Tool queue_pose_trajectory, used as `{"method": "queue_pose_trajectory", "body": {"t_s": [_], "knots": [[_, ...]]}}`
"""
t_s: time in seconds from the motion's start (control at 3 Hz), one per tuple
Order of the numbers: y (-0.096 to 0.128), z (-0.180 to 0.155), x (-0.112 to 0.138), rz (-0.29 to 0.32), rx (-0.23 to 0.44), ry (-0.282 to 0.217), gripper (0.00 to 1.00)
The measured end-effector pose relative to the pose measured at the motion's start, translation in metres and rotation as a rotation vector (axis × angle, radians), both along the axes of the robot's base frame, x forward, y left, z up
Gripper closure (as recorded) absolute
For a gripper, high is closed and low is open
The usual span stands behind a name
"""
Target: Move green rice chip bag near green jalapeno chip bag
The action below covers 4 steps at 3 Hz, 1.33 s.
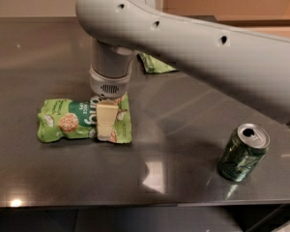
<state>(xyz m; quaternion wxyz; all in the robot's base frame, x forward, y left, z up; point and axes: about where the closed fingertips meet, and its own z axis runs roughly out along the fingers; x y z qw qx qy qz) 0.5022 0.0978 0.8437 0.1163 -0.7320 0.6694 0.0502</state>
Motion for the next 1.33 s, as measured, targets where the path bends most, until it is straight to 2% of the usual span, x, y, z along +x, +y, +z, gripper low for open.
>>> {"method": "queue_pose_trajectory", "body": {"t_s": [0.33, 1.0, 1.33], "knots": [[0.004, 0.0, -0.001, 0.001, 0.0, 0.003, 0.41], [-0.008, 0.026, 0.005, -0.01, 0.037, -0.008, 0.87], [-0.023, 0.051, 0.011, -0.029, 0.065, -0.02, 1.0]]}}
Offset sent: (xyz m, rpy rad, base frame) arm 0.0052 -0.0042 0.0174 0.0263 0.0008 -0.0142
